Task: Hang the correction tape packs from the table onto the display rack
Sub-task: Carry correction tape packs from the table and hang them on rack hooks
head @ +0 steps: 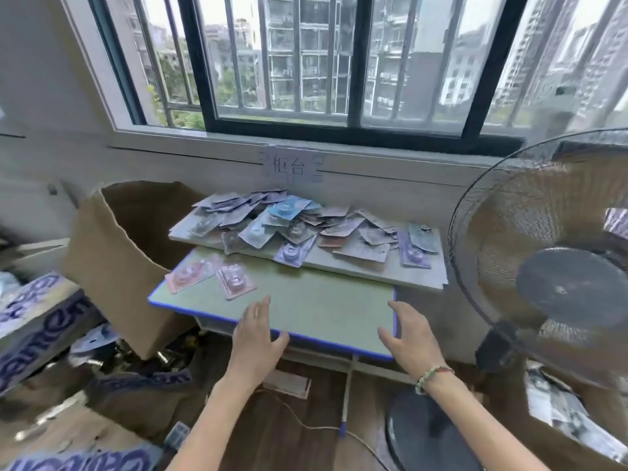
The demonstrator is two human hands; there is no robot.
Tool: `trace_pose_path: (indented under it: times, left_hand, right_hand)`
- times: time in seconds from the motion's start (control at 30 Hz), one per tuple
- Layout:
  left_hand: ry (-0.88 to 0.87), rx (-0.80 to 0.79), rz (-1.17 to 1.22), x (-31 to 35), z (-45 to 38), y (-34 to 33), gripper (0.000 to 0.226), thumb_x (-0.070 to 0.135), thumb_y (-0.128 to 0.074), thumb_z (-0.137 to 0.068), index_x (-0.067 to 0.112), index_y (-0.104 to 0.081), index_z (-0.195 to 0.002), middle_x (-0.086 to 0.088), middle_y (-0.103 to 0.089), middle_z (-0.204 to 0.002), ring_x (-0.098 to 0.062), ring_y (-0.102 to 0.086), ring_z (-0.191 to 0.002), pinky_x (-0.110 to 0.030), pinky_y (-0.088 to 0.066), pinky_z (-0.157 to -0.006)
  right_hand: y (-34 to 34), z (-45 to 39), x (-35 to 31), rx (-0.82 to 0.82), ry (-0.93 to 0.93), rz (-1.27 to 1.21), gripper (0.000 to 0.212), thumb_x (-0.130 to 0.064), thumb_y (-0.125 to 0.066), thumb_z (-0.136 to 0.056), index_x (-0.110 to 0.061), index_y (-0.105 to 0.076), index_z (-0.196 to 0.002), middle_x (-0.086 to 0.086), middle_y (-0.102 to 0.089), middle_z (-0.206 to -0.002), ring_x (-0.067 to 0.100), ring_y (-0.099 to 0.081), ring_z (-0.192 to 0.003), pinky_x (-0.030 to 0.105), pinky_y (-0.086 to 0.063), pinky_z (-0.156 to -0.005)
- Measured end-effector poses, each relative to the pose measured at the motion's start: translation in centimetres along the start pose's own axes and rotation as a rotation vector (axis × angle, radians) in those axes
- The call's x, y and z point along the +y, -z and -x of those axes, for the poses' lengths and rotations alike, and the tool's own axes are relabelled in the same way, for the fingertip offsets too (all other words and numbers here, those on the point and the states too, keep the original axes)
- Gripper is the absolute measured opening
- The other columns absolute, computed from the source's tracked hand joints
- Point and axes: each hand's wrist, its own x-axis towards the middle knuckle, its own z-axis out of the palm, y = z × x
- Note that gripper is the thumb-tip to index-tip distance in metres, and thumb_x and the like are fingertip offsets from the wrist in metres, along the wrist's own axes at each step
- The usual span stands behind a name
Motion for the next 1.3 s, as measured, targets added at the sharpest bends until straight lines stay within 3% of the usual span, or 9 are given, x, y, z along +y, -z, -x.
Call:
trace_pose_path:
  times: [0.17, 0.33, 0.47, 0.57, 0.9, 1.07, 1.2, 1.3]
  left_hand:
    - [-0.013, -0.007, -0.051, -1.0, -9.6, -0.6, 0.074, 0.032, -0.057, -0.093, 0.008, -0.018, -0.151, -0.018, -0.021, -0.153, -0.030, -0.017, -0.144, -0.040, -0.017, -0.117]
    - [-0.063, -0.010, -0.023, -2.6, -19.0, 0.6, 0.075, 0.032, -0.061, -0.090, 0.008, -0.023, -0.150, -0.017, -0.024, -0.151, -0.031, -0.025, -0.139, -0.039, -0.024, -0.112]
    - [-0.089, -0.080, -0.093, -3.2, -25.6, 1.3, 0.077, 0.038, -0.054, -0.095, 0.009, -0.012, -0.153, -0.017, -0.008, -0.159, -0.028, -0.006, -0.148, -0.037, -0.010, -0.119]
    - [-0.098, -0.120, -0.093, -2.8, -29.8, 1.1, 0.078, 0.040, -0.054, -0.094, 0.010, -0.012, -0.153, -0.019, -0.008, -0.158, -0.030, -0.007, -0.147, -0.042, -0.014, -0.119]
    - [-0.014, -0.275, -0.216, -0.4, -41.8, -2.3, 0.089, 0.051, -0.051, -0.094, 0.013, 0.002, -0.154, -0.023, 0.010, -0.158, -0.037, 0.008, -0.147, -0.050, -0.005, -0.119]
    - [0.022, -0.332, -0.308, -0.9, -44.9, -4.5, 0.091, 0.056, -0.047, -0.094, 0.012, 0.005, -0.154, -0.024, 0.003, -0.158, -0.038, 0.003, -0.147, -0.051, -0.008, -0.119]
    - [0.038, -0.302, -0.349, -1.8, -46.0, -5.7, 0.088, 0.052, -0.053, -0.092, 0.012, -0.003, -0.154, -0.019, -0.013, -0.157, -0.036, -0.008, -0.146, -0.051, -0.014, -0.118]
    - [0.061, -0.307, -0.315, -2.4, -46.1, -6.0, 0.090, 0.046, -0.060, -0.090, 0.013, -0.006, -0.154, -0.019, -0.010, -0.158, -0.035, -0.007, -0.146, -0.050, -0.016, -0.118]
  right_hand:
    - [-2.0, -7.0, -1.0, 0.010, -0.032, 0.061, 0.058, -0.026, -0.060, -0.091, -0.008, -0.039, -0.142, 0.007, -0.041, -0.146, 0.022, -0.034, -0.135, 0.025, -0.019, -0.111]
    - [-3.9, -15.0, -4.5, 0.030, -0.063, 0.074, 0.058, -0.025, -0.061, -0.090, -0.008, -0.039, -0.141, 0.008, -0.041, -0.145, 0.023, -0.036, -0.134, 0.028, -0.023, -0.113]
    - [-4.9, -20.3, -6.5, 0.063, -0.091, 0.061, 0.057, -0.026, -0.058, -0.092, -0.011, -0.037, -0.143, 0.007, -0.039, -0.146, 0.023, -0.032, -0.135, 0.029, -0.023, -0.112]
    - [-5.8, -23.2, -6.5, 0.050, -0.126, 0.074, 0.057, -0.027, -0.058, -0.091, -0.011, -0.038, -0.142, 0.006, -0.039, -0.146, 0.022, -0.033, -0.135, 0.030, -0.024, -0.112]
    - [-6.8, -32.0, -4.1, 0.028, -0.147, 0.099, 0.046, -0.022, -0.058, -0.090, -0.009, -0.048, -0.133, 0.008, -0.050, -0.133, 0.023, -0.042, -0.123, 0.029, -0.032, -0.103]
    - [-7.2, -37.9, -4.5, -0.011, -0.104, 0.105, 0.052, -0.026, -0.055, -0.093, -0.011, -0.039, -0.141, 0.007, -0.041, -0.143, 0.021, -0.036, -0.132, 0.033, -0.029, -0.111]
    - [-8.6, -42.8, -6.0, -0.060, -0.052, 0.127, 0.049, -0.025, -0.052, -0.094, -0.008, -0.042, -0.139, 0.010, -0.044, -0.140, 0.024, -0.038, -0.130, 0.032, -0.030, -0.108]
    - [-10.0, -45.6, -7.0, -0.083, -0.033, 0.106, 0.048, -0.026, -0.053, -0.093, -0.007, -0.043, -0.137, 0.011, -0.046, -0.139, 0.027, -0.040, -0.128, 0.035, -0.033, -0.106]
